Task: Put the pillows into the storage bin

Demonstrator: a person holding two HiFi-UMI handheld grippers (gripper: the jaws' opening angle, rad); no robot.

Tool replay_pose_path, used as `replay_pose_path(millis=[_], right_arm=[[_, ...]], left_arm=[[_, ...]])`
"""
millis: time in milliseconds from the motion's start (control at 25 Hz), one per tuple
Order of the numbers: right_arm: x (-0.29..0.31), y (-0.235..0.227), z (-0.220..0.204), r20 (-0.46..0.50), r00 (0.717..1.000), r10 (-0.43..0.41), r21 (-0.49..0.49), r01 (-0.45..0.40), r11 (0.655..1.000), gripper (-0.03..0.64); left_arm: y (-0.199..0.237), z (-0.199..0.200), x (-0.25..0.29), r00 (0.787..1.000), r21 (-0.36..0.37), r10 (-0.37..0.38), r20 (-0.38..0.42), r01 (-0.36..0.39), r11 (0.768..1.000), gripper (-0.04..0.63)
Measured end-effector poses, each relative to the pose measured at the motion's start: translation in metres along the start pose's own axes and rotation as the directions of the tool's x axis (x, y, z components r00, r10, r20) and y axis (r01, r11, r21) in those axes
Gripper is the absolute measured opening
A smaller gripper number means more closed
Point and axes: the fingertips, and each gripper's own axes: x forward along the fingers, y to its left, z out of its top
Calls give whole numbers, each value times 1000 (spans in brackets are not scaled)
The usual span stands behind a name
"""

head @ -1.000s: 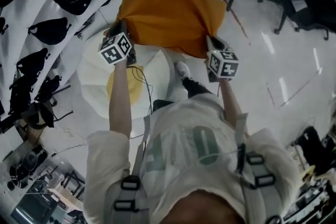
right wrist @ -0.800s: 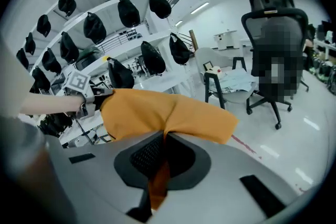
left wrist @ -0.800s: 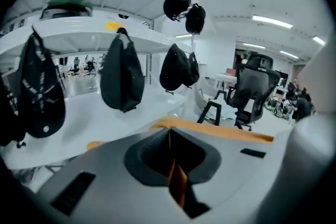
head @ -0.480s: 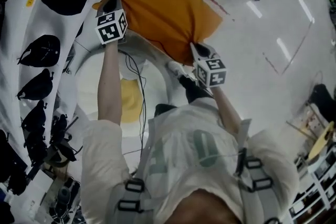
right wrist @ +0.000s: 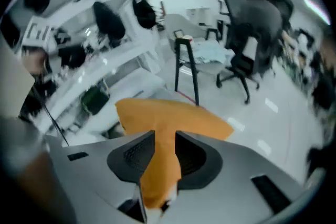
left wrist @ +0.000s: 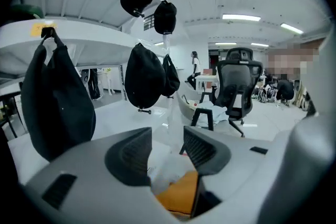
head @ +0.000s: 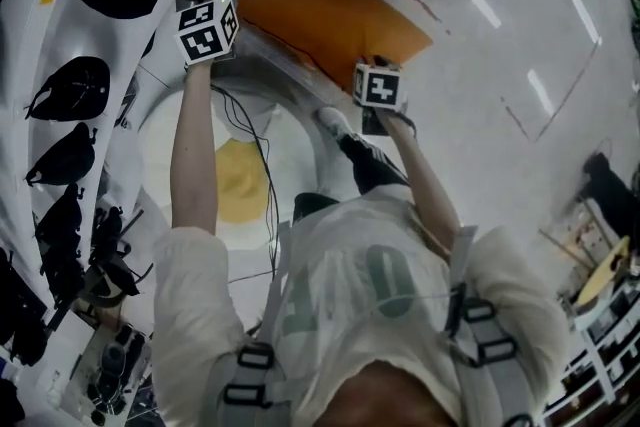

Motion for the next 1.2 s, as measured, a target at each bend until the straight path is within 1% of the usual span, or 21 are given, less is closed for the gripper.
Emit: replay_pose_path(millis=[40,80,120,160,280,360,440,520,600,640,680,760,840,920,1000,1040,1160,1200], right_arm=[[4,2,3,-3,999,-50,-111,49,993,120],[6,5,10,30,996,-83,-214,88,973,118],[6,9,18,70,994,-86,-278,103,955,119],[5,14,25,98,993,-73,-305,99,947,120],[1,22,39,135,990,-34,-298,73,952,120],[-4,25,44,150,989,2,-281,41,959,120],[-11,30,44,157,985,73,-285,-26,958,118],[-19,33,45,189,969,157,-323,-89,942,77],[-31,36,44,212,945,250,-346,-166,923,75],[-36,38,43,215,935,282,-341,-198,919,75],[-39,38,41,218,930,296,-330,-215,919,75],[-43,39,42,229,929,289,-312,-211,926,75],[-47,40,48,255,931,262,-300,-182,937,75],[-55,41,60,299,926,230,-284,-144,948,75],[-68,48,73,345,910,231,-281,-134,950,77],[-76,53,79,363,897,251,-282,-151,948,77],[-101,73,96,406,845,347,-264,-255,930,77],[-110,78,104,427,830,360,-252,-273,928,77]], left_arm=[[-1,-6,-3,1000,11,1,-10,0,1000,169],[-2,-13,-7,1000,12,2,-17,-1,1000,170],[-2,-19,-11,1000,0,3,-22,-3,1000,169],[-1,-24,-15,1000,-20,5,-25,-5,1000,169],[-1,-33,-24,1000,-76,14,-23,-16,997,169],[-5,-36,-28,1000,-80,13,-26,-15,997,169],[-7,-37,-33,1000,-77,12,-28,-14,997,169],[-7,-38,-39,1000,-92,15,-26,-18,996,169],[-10,-38,-45,1000,-115,14,-23,-16,993,169],[-12,-38,-48,1000,-120,11,-23,-13,993,169],[-14,-38,-52,1000,-119,8,-23,-11,993,169],[-18,-34,-58,1000,-112,3,-20,-5,994,169],[-19,-27,-65,1000,-112,2,-6,-3,994,169],[-18,-15,-74,1000,-107,12,14,-10,994,169],[-18,0,-85,999,-89,18,40,-15,996,169],[-17,7,-92,998,-79,20,54,-16,997,169],[-13,32,-114,994,-54,35,101,-29,998,169],[-10,41,-123,992,-50,43,121,-37,998,169]])
